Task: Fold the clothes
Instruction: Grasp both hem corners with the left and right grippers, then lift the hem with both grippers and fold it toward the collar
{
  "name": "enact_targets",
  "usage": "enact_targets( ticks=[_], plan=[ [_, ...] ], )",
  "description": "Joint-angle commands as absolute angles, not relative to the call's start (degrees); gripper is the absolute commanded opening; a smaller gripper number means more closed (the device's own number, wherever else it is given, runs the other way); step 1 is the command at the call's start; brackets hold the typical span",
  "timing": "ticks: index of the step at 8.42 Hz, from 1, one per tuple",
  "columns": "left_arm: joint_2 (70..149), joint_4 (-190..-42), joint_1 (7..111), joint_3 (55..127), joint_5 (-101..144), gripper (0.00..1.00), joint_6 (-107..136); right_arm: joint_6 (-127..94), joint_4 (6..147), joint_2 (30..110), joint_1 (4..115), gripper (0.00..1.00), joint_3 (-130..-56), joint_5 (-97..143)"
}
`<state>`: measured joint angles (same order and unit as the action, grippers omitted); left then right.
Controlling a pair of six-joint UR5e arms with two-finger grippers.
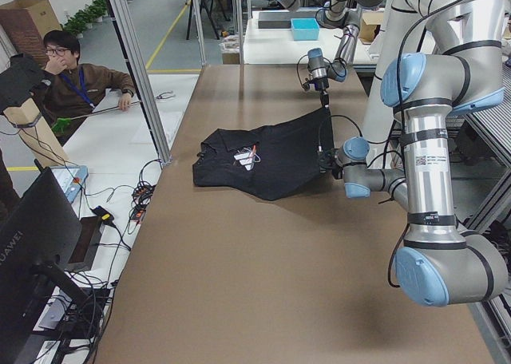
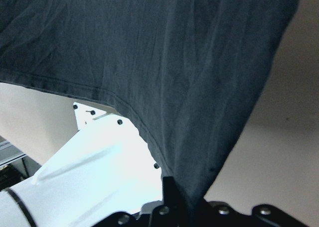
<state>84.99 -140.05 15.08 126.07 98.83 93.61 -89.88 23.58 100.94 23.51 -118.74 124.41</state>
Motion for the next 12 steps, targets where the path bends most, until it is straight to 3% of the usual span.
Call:
enact_targets(
  ticks=[1,3,8,12],
  plan=[
    [82.35,-141.23,15.47,131.92,103.44,0.0,93.78,-94.83,11.82,105.45,23.47,0.0,-119.36,128.05],
    [83.66,-141.15,15.82,130.61,103.1,0.0,93.78,-94.75,10.81,104.77,26.08,0.0,-117.44,128.06],
    [100.17,-133.7,38.37,119.02,118.02,0.0,93.25,-93.96,11.6,97.04,39.7,0.0,-111.54,129.11],
    [111.24,-132.98,45.7,106.2,119.62,0.0,91.23,-88.8,20.54,88.44,49.72,0.0,-105.49,128.58]
  ],
)
